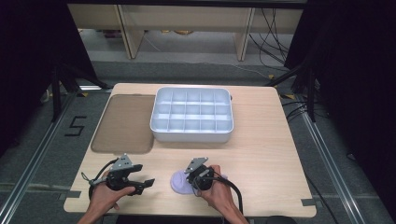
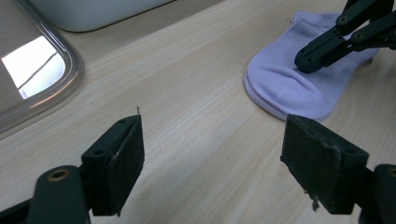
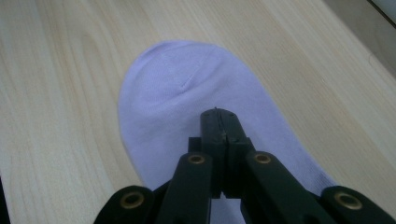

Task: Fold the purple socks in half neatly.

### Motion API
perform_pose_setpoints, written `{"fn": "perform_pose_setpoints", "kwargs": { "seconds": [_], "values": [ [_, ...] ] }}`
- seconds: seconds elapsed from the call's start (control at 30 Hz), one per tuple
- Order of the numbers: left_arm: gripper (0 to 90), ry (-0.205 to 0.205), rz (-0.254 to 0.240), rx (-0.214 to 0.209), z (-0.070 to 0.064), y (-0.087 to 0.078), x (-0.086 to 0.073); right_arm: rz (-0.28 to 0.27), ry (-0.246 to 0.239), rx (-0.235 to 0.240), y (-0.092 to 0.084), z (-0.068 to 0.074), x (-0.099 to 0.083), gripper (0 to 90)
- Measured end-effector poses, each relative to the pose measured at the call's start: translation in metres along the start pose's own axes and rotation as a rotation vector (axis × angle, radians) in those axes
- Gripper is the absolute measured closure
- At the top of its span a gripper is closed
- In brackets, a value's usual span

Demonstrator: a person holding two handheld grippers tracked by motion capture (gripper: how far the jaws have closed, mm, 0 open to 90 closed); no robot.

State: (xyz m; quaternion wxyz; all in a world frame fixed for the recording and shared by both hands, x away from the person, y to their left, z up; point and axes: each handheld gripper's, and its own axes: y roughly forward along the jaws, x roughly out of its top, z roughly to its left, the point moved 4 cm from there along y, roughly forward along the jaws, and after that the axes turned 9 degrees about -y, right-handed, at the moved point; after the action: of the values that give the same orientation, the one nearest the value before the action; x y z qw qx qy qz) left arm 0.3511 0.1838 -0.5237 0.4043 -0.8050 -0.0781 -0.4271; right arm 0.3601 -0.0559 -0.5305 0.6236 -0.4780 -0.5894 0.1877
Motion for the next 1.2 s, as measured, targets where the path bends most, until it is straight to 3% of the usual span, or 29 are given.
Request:
{"fn": "perform_pose_setpoints", "kwargs": {
  "seconds": [0.1,0.13,0.27,0.53,0.57,0.67,0.8,0.83,0.9,0.97,1.07,1.1,1.2],
  "values": [
    [21.4,-0.003,0.003,-0.005,-0.001,0.002,0.0,0.0,0.006,0.011,0.002,0.003,0.004,90.0],
    [21.4,-0.021,-0.002,-0.012,-0.003,0.004,-0.001,0.0,0.006,0.011,0.002,0.003,0.004,90.0],
    [21.6,-0.006,0.005,-0.026,-0.006,0.007,0.0,-0.007,-0.018,0.014,0.004,0.003,0.006,90.0],
    [22.1,-0.002,0.021,-0.052,-0.011,0.016,0.001,-0.023,-0.01,0.021,0.006,0.006,0.008,90.0],
    [22.1,-0.016,0.03,-0.062,-0.013,0.018,0.002,-0.03,0.018,0.035,0.003,0.006,0.008,90.0],
    [22.0,-0.013,0.023,-0.081,-0.013,0.021,0.003,-0.055,0.03,0.029,-0.003,0.003,0.009,90.0],
    [22.4,-0.014,0.041,-0.094,-0.019,0.029,0.005,-0.098,0.041,0.001,-0.022,-0.012,0.001,90.0],
    [22.5,-0.007,0.051,-0.092,-0.019,0.031,0.005,-0.108,0.067,-0.017,-0.025,-0.014,-0.002,90.0],
    [22.7,-0.009,0.051,-0.105,-0.021,0.033,0.006,-0.114,0.063,-0.02,-0.027,-0.017,-0.006,90.0],
    [24.0,0.008,0.067,-0.103,-0.025,0.04,0.008,-0.111,0.095,-0.027,-0.037,-0.021,-0.016,90.0],
    [26.8,0.012,0.074,-0.104,-0.029,0.044,0.008,-0.112,0.09,-0.03,-0.041,-0.022,-0.022,90.0],
    [27.7,0.03,0.091,-0.105,-0.031,0.048,0.008,-0.128,0.097,-0.048,-0.044,-0.024,-0.026,90.0],
    [31.1,0.021,0.094,-0.105,-0.034,0.053,0.009,-0.119,0.107,-0.049,-0.051,-0.025,-0.029,90.0]
  ]
}}
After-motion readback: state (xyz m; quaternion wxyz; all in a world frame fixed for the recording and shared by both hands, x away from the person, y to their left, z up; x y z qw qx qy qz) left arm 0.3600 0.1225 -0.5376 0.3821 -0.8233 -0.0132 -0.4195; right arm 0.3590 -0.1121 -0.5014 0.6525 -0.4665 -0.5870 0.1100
